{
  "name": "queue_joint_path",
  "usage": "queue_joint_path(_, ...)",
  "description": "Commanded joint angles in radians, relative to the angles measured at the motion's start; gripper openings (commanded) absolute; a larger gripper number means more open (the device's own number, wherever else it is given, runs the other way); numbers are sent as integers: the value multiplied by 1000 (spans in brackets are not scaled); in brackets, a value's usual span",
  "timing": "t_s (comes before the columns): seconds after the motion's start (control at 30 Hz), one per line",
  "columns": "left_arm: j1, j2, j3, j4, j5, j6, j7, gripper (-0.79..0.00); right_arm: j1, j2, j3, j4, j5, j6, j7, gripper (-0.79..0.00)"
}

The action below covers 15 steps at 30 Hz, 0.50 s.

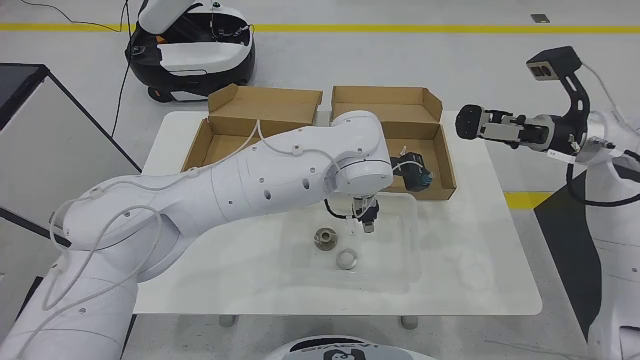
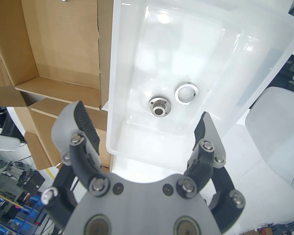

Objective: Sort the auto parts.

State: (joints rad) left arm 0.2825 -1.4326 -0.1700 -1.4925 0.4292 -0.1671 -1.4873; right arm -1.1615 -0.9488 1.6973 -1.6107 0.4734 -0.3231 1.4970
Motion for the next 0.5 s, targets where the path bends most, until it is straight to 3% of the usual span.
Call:
queue_joint_path(0.0,0,0,0,0,0,0,0,0,0,0,0,0,0,0,0,0)
queue_joint_path(0.2,8,0,0,-4,10,-8,16,0,0,0,0,0,0,0,0,0)
queue_joint_path(0.47,78,20,0,-38,63,-186,20,0,0,0,0,0,0,0,0,0)
